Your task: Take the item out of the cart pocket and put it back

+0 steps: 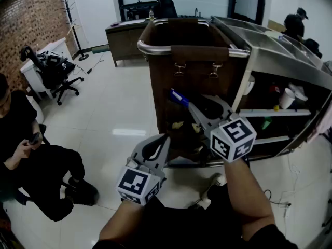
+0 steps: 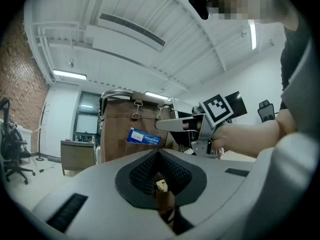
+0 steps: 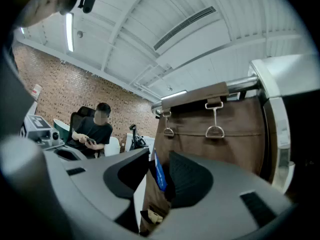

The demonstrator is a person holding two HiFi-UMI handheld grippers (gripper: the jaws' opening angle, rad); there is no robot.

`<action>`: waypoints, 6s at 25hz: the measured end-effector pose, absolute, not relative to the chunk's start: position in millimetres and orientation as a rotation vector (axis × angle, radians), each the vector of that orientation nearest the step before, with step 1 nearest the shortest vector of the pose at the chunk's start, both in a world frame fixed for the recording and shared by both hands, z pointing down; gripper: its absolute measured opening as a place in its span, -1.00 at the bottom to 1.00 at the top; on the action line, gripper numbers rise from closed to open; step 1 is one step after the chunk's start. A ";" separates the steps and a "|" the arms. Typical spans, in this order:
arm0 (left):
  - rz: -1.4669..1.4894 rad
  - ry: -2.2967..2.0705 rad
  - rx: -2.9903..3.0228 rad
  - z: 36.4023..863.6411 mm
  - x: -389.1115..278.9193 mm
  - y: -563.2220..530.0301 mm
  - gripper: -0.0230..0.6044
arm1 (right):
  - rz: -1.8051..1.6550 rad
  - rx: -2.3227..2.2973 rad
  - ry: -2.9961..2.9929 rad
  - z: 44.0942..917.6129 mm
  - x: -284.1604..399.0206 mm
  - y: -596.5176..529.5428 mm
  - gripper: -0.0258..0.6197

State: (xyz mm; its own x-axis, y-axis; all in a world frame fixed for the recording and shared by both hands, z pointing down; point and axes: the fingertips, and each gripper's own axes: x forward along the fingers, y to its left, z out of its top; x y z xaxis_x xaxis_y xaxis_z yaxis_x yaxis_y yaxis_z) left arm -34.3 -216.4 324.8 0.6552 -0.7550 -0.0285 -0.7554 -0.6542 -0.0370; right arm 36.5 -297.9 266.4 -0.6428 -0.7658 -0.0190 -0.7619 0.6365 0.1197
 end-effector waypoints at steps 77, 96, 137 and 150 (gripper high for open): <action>0.008 1.282 -2.871 349.9 -36.0 -134.6 -0.93 | 0.113 1.279 -2.824 348.9 85.9 -115.7 -0.87; 0.010 1.247 -2.872 344.7 -22.6 -126.5 -0.93 | 0.167 1.259 -2.822 362.6 88.3 -108.0 -0.87; 0.006 1.252 -2.858 342.3 -26.1 -139.0 -0.93 | 0.186 1.249 -2.862 352.9 87.3 -117.2 -0.87; 0.043 1.270 -2.793 308.5 -37.8 -177.9 -0.93 | -0.122 1.333 -2.914 255.2 79.0 -177.5 -0.87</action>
